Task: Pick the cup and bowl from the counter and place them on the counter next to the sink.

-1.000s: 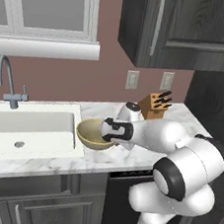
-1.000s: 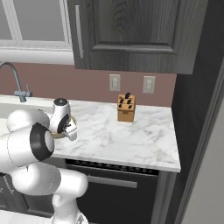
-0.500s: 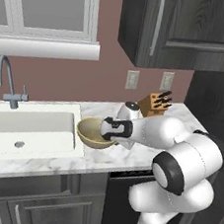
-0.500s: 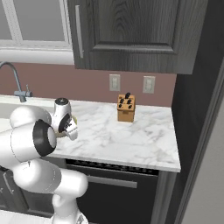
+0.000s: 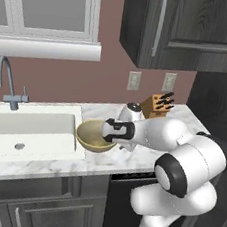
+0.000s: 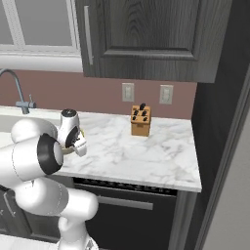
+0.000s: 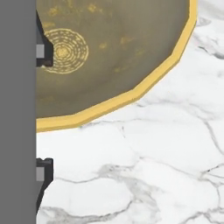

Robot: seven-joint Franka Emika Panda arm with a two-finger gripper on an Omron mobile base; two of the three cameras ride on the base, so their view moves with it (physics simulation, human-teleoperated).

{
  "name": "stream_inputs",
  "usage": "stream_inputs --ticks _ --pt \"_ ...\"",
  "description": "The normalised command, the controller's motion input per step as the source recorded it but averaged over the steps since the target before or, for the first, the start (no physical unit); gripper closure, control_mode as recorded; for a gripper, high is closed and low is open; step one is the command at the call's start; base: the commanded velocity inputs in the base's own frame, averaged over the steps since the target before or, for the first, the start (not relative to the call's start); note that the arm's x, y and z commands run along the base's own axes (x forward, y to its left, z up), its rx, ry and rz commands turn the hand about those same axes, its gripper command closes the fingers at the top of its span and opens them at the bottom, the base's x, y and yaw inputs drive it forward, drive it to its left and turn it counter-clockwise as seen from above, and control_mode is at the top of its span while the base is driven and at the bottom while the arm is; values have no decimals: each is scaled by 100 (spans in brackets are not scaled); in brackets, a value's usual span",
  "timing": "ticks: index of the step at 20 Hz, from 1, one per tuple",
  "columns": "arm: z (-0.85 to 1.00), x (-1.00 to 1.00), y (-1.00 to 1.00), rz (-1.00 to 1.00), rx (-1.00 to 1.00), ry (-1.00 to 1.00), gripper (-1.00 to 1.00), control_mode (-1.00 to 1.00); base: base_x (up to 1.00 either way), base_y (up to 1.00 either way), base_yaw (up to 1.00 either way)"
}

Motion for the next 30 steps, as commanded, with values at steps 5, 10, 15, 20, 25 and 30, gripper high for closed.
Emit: stream_inputs --ticks 5,10,15,20,25,30 --pt "23 -5 0 0 0 0 -100 -100 0 0 0" --pt "42 -10 0 0 0 0 -100 -100 0 0 0" --pt "38 -30 -11 1 0 0 -100 -100 0 0 0" --pt "20 -42 -20 9 0 0 -100 -100 0 0 0" --pt "28 -65 -30 14 0 0 -100 -100 0 0 0" --pt "40 -71 -34 17 0 -7 -100 -100 0 0 0"
